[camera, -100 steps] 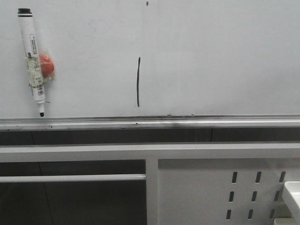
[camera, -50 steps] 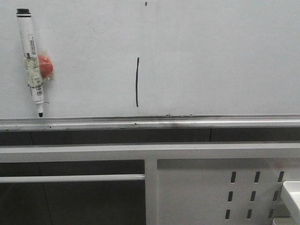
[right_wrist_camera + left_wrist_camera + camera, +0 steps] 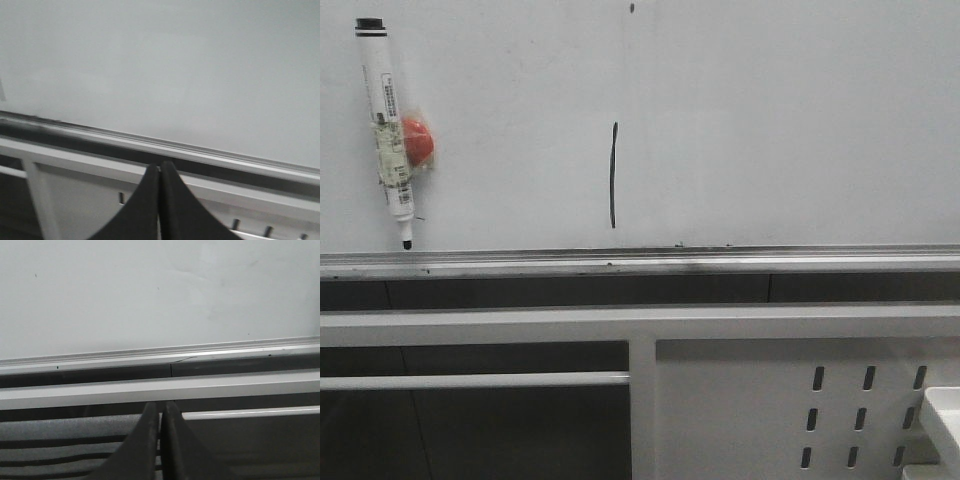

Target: Write number 1 on whiteboard

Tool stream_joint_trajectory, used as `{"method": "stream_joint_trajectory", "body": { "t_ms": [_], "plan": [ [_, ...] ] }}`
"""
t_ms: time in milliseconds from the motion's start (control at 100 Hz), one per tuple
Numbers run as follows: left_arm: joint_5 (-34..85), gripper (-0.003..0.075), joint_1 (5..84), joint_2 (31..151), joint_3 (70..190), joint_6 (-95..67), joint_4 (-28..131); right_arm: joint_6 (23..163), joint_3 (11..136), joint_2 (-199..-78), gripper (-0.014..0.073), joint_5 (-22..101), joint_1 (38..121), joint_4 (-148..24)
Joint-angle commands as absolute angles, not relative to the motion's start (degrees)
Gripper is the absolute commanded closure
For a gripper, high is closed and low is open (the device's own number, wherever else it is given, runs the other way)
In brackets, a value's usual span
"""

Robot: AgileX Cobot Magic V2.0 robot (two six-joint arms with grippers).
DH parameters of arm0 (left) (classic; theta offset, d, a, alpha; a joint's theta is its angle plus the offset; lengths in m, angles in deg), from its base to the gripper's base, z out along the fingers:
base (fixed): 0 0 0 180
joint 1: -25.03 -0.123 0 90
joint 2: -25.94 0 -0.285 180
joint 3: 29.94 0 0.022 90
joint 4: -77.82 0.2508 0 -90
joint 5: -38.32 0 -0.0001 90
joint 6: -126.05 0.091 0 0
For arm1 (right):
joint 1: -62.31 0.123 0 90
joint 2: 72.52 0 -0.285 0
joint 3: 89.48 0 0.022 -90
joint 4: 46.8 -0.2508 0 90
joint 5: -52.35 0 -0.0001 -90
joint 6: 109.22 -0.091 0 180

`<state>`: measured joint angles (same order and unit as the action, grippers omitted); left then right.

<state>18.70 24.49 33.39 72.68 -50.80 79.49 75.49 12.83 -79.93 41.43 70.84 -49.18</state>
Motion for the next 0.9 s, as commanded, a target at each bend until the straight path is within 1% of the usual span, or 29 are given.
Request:
{"method": "stream_joint_trajectory", "body": {
  "t_ms": [0, 120, 280, 890],
  "plan": [
    [21.8, 0.074, 24.5, 32.1, 70.6, -51.0, 78.8, 75.4, 12.1, -78.6, 0.0663, 43.3, 65.7, -48.6],
    [21.8, 0.074, 24.5, 32.1, 70.6, -51.0, 78.8, 75.4, 12.1, -78.6, 0.0663, 40.8, 61.7, -48.9],
    [21.8, 0.074, 24.5, 32.1, 70.6, -51.0, 78.8, 75.4, 12.1, -78.6, 0.0663, 35.3, 59.0, -49.6],
    [21.8, 0.074, 24.5, 32.1, 70.6, -51.0, 78.8, 75.4, 12.1, -78.6, 0.0663, 34.6, 58.8, -49.6]
  ]
}}
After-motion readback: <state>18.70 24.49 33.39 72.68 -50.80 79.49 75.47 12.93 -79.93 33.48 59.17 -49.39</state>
